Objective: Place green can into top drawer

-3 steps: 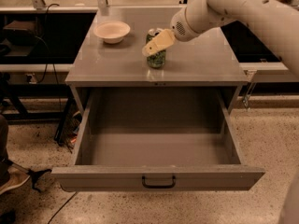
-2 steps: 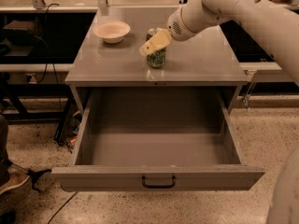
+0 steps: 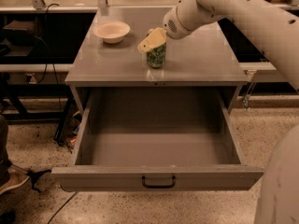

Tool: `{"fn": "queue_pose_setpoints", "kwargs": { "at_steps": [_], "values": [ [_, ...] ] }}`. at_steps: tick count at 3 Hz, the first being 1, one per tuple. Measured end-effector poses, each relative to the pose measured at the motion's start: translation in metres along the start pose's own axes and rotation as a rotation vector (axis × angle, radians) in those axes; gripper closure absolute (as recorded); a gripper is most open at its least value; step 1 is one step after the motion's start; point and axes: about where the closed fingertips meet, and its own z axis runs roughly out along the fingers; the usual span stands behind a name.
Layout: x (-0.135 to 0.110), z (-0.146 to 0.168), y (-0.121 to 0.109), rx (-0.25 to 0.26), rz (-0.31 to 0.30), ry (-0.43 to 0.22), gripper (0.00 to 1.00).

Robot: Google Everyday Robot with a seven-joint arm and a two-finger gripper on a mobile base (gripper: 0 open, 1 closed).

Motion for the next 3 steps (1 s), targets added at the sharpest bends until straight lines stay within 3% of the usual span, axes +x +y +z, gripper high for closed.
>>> {"fn": "queue_pose_setpoints", "kwargs": {
  "at_steps": [1,2,3],
  "values": [
    [-0.001,0.001,0.001,-0.012,0.004,-0.001,0.50],
    [0.000,0.002,0.002,-0.021,0.009,-0.003,0.73],
    [0.012,-0.040,0.009,0.000,-0.003,0.014,1.00]
  ]
}}
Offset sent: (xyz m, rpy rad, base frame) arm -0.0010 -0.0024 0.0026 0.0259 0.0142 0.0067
